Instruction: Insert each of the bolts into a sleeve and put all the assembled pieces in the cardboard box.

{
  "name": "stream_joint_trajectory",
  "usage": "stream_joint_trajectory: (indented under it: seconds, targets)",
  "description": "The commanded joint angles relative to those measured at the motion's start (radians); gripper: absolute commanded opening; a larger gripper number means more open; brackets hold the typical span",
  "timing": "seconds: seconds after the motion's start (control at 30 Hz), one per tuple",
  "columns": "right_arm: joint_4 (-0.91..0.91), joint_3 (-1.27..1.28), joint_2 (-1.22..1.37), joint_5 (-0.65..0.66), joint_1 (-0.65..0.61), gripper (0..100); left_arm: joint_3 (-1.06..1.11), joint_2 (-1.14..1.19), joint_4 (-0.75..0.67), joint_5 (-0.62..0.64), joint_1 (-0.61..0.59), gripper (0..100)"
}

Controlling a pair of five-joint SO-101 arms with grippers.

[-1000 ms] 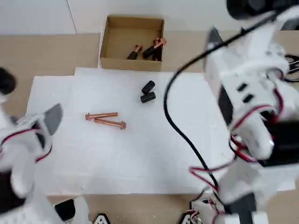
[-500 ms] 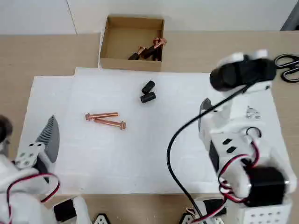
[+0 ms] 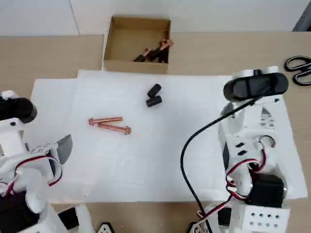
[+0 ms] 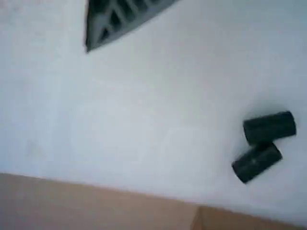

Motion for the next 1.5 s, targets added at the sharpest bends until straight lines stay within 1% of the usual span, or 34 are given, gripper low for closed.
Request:
stream_joint_trajectory:
  seconds: [0.0,0.07,0.13,0.27,0.4,0.53,0.6,0.8,0.9,1.03,1.23,1.37,1.47]
  targets:
    - [0.022,-0.005,-0.01,0.087,0.03,19.1,0.002,0.015,-0.054,-0.011,0.0,33]
    - [0.019,0.0,0.008,0.091,0.025,19.0,-0.001,0.014,-0.054,-0.011,-0.002,33]
    - [0.015,-0.005,0.081,0.091,0.022,19.0,0.004,0.014,-0.054,-0.011,-0.002,33]
    - [0.005,-0.058,0.337,0.098,-0.016,19.0,0.016,0.014,-0.052,-0.011,-0.003,33]
    - [0.033,-0.238,0.613,0.095,-0.073,19.0,0.03,0.014,-0.052,-0.011,-0.003,33]
    - [0.163,-0.494,0.854,0.086,-0.177,19.0,0.03,0.014,-0.052,-0.011,-0.003,33]
    - [0.197,-0.614,0.957,0.031,-0.228,19.0,0.03,0.014,-0.052,-0.011,-0.003,33]
    - [0.245,-0.911,1.236,-0.316,-0.295,19.0,0.031,0.014,-0.049,-0.011,-0.003,33]
    - [0.24,-0.98,1.328,-0.433,-0.328,19.0,0.036,0.014,-0.044,-0.011,-0.003,33]
    - [0.236,-1.013,1.388,-0.457,-0.354,19.0,0.036,0.014,-0.044,-0.011,-0.003,33]
    - [0.104,-1.014,1.442,-0.462,-0.358,19.0,0.036,0.014,-0.044,-0.011,-0.003,33]
    - [0.054,-1.014,1.497,-0.47,-0.398,19.0,0.036,0.014,-0.044,-0.011,-0.003,33]
    - [0.018,-1.014,1.544,-0.557,-0.429,19.0,0.036,0.014,-0.044,-0.011,-0.003,33]
